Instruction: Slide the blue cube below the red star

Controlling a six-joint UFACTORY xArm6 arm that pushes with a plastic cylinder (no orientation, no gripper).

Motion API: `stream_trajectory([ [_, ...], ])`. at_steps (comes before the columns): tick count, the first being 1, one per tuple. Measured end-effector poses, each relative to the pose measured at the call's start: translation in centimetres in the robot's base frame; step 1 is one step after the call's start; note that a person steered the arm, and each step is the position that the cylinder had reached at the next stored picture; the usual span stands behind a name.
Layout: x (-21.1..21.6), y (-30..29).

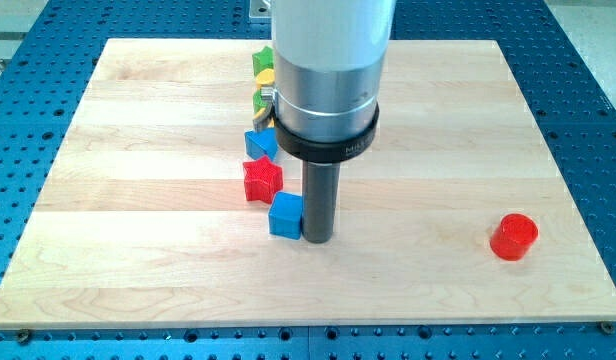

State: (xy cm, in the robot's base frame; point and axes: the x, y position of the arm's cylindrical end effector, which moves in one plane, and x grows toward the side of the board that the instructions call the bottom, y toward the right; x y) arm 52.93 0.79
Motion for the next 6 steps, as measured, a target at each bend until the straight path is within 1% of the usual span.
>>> stream_trajectory([
  [2,-1.4,-1.5],
  [5,-1.6,-2.5],
  [6,-1.6,3.4],
])
